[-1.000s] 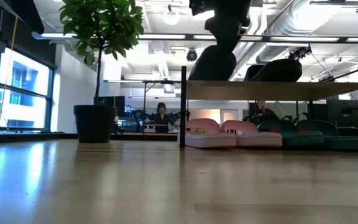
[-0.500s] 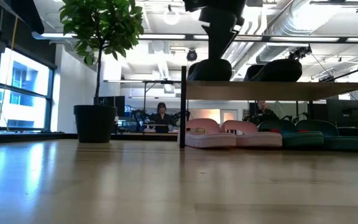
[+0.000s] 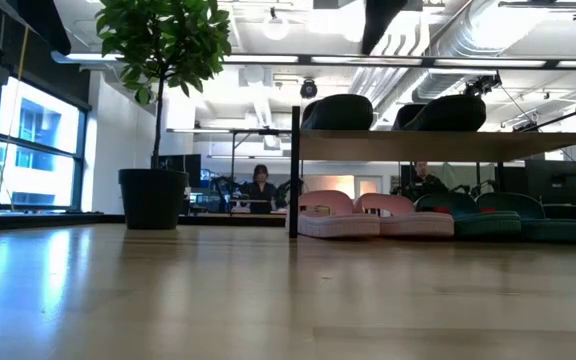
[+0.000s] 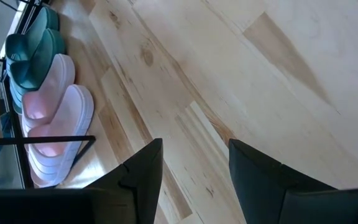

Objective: Pick and place slides into the shelf
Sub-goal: Return to Home Position

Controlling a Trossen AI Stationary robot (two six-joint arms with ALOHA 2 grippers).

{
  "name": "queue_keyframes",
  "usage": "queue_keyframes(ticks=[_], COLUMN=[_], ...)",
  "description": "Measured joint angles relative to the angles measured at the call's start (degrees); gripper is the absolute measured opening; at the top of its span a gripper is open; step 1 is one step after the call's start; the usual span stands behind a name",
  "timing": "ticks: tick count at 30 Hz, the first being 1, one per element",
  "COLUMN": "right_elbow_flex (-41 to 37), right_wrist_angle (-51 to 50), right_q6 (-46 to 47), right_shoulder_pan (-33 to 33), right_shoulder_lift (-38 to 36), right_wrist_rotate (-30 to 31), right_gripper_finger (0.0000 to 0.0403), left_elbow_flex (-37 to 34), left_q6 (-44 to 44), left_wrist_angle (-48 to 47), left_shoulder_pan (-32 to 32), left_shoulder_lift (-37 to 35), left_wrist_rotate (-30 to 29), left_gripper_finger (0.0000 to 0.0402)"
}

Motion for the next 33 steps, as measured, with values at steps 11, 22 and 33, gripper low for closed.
queue_keyframes(ticks=[11, 22, 33], right_elbow_flex=[-8.0, -36.2, -44.7], right_wrist_angle=[-2.2, -1.8, 5.3], right_q6=[10.3, 15.3, 13.3], right_shoulder_pan=[5.4, 11.4, 9.4], right_shoulder_lift=[-9.3, -23.9, -24.3], right_wrist_rotate=[0.9, 3.9, 11.3], right_gripper_finger=[0.0213, 0.0213, 0.0213], left_elbow_flex=[0.0, 0.0, 0.0], left_q6=[0.8, 1.3, 1.5], left_wrist_angle=[0.0, 0.0, 0.0], left_shoulder_pan=[0.0, 0.0, 0.0], left_shoulder_lift=[0.0, 0.0, 0.0], left_wrist_rotate=[0.0, -3.1, -6.2], left_gripper_finger=[0.0166, 0.0166, 0.0166])
